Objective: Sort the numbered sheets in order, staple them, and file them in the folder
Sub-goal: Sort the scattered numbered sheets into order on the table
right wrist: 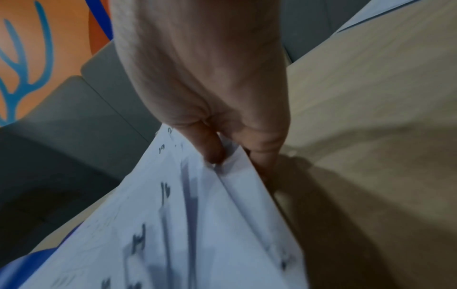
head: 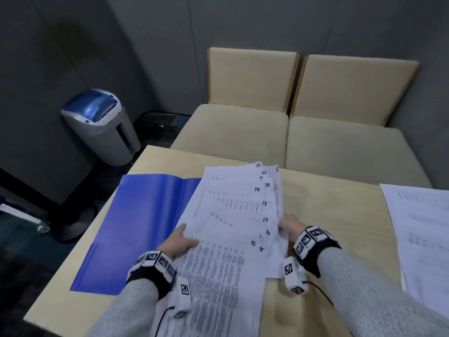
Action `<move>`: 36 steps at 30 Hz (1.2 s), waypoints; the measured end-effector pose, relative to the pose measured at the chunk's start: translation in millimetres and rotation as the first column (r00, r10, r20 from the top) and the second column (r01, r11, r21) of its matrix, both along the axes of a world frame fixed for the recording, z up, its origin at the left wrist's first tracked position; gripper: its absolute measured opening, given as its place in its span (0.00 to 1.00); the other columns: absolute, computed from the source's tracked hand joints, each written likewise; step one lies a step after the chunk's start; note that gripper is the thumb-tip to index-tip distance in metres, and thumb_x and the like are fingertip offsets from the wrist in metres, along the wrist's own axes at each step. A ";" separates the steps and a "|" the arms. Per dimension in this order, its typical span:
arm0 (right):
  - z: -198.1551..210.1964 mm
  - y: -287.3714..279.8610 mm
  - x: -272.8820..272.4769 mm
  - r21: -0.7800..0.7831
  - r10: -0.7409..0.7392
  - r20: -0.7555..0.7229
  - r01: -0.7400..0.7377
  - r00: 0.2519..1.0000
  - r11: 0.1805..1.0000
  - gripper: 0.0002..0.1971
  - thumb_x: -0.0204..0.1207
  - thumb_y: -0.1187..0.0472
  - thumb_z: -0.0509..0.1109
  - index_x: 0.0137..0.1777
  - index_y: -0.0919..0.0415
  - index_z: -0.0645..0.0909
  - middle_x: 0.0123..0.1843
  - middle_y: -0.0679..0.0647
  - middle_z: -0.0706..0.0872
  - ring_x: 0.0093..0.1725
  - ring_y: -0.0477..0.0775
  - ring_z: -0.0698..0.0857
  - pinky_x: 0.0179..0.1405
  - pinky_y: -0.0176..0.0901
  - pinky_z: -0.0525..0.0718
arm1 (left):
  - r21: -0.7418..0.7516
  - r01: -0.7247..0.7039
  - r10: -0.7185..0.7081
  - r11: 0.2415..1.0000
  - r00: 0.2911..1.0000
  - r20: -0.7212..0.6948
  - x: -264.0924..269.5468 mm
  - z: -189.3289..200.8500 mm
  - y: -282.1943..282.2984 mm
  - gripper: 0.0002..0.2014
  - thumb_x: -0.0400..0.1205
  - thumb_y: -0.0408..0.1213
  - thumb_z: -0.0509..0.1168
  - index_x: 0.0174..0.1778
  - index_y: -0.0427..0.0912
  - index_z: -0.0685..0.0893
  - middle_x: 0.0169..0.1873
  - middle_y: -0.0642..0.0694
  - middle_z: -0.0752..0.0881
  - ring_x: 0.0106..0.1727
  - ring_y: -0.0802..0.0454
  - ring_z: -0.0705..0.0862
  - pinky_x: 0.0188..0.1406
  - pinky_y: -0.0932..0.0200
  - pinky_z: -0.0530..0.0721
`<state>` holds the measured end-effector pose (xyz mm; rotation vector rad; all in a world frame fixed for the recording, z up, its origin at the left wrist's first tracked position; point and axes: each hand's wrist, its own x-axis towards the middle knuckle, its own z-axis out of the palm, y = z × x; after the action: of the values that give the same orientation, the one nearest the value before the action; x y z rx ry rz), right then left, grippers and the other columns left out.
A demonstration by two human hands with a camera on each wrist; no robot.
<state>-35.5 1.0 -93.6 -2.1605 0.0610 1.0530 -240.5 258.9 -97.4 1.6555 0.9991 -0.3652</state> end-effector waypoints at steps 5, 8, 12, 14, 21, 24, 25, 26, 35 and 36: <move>-3.8 -13.0 -5.5 0.227 -0.365 -0.112 0.382 0.924 0.896 0.18 0.79 0.48 0.60 0.60 0.60 0.76 0.62 0.62 0.81 0.59 0.58 0.80 0.67 0.56 0.76 | 0.445 0.043 0.022 0.894 0.990 -0.140 27.2 1.6 -36.0 0.30 0.74 0.36 0.68 0.70 0.39 0.64 0.61 0.38 0.73 0.58 0.38 0.78 0.50 0.51 0.79; 1.1 -24.2 -19.4 0.270 -0.429 -0.164 0.459 0.888 0.847 0.27 0.77 0.38 0.62 0.66 0.59 0.74 0.62 0.58 0.83 0.60 0.64 0.83 0.63 0.57 0.80 | 0.727 0.144 -0.015 0.672 0.983 -0.181 40.1 9.6 -32.4 0.34 0.77 0.53 0.66 0.74 0.42 0.62 0.70 0.39 0.66 0.69 0.38 0.67 0.65 0.42 0.69; -14.0 -38.7 -37.7 0.317 -0.449 -0.190 0.487 0.873 0.814 0.22 0.75 0.48 0.70 0.64 0.60 0.76 0.57 0.61 0.86 0.52 0.61 0.86 0.40 0.47 0.83 | 0.669 -0.009 0.095 0.744 0.991 -0.093 58.1 6.6 -7.3 0.35 0.80 0.58 0.60 0.77 0.38 0.65 0.74 0.37 0.68 0.75 0.38 0.65 0.71 0.40 0.64; -12.9 -41.9 -48.3 0.341 -0.450 -0.200 0.492 0.870 0.801 0.20 0.74 0.55 0.73 0.63 0.62 0.75 0.56 0.61 0.86 0.51 0.60 0.87 0.39 0.47 0.84 | 0.594 -0.071 0.151 0.801 0.985 -0.086 69.6 8.8 -4.1 0.34 0.80 0.57 0.61 0.75 0.37 0.67 0.74 0.35 0.67 0.75 0.37 0.63 0.72 0.39 0.64; -17.5 -37.7 -58.6 0.364 -0.394 -0.139 0.416 0.909 0.833 0.38 0.56 0.65 0.80 0.68 0.64 0.69 0.57 0.57 0.85 0.55 0.58 0.85 0.51 0.49 0.86 | 0.440 -0.033 0.098 0.897 0.987 -0.127 104.6 14.0 -43.3 0.40 0.78 0.55 0.63 0.77 0.31 0.59 0.74 0.31 0.65 0.75 0.33 0.66 0.72 0.41 0.68; -12.2 -37.6 -56.0 0.408 -0.395 -0.226 0.454 0.891 0.792 0.43 0.69 0.50 0.78 0.78 0.64 0.60 0.71 0.56 0.77 0.68 0.58 0.79 0.67 0.54 0.79 | 0.270 -0.059 0.086 0.961 0.992 -0.089 110.5 14.4 -59.8 0.39 0.79 0.50 0.64 0.79 0.34 0.53 0.73 0.33 0.67 0.69 0.34 0.73 0.67 0.42 0.75; -11.6 -41.9 -53.8 0.412 -0.386 -0.261 0.464 0.885 0.784 0.49 0.67 0.40 0.77 0.81 0.58 0.56 0.77 0.53 0.71 0.74 0.57 0.73 0.75 0.57 0.72 | 0.139 -0.123 0.131 0.983 0.990 -0.054 111.3 15.0 -61.2 0.38 0.79 0.45 0.65 0.79 0.37 0.52 0.71 0.35 0.68 0.64 0.36 0.77 0.63 0.44 0.79; -8.3 -47.8 -51.8 0.424 -0.368 -0.307 0.472 0.878 0.773 0.54 0.61 0.33 0.77 0.82 0.53 0.55 0.79 0.50 0.69 0.77 0.56 0.70 0.78 0.58 0.67 | 0.014 -0.159 0.159 0.987 0.987 -0.036 109.8 15.1 -59.7 0.39 0.78 0.39 0.67 0.79 0.40 0.51 0.68 0.37 0.68 0.57 0.39 0.79 0.56 0.47 0.83; -2.7 -83.9 -71.3 0.332 -0.188 -0.168 0.235 0.968 0.914 0.39 0.66 0.80 0.72 0.74 0.61 0.59 0.62 0.60 0.81 0.59 0.60 0.83 0.52 0.52 0.86 | 0.059 0.241 -0.236 0.969 0.968 -0.085 81.7 7.4 -65.4 0.19 0.75 0.27 0.56 0.63 0.36 0.66 0.46 0.41 0.79 0.43 0.44 0.80 0.44 0.50 0.84; -6.6 -82.7 -72.6 0.291 -0.217 -0.110 0.240 0.970 0.926 0.38 0.66 0.79 0.72 0.73 0.62 0.59 0.62 0.61 0.81 0.60 0.61 0.83 0.56 0.54 0.85 | 0.056 0.256 -0.252 0.965 0.965 -0.069 80.6 9.7 -70.1 0.20 0.75 0.29 0.56 0.64 0.36 0.66 0.48 0.40 0.79 0.46 0.42 0.81 0.50 0.46 0.85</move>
<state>-108.1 -81.7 -100.2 -1.7886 0.1721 0.9415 -159.9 188.8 -87.7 1.8464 0.8520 -0.5625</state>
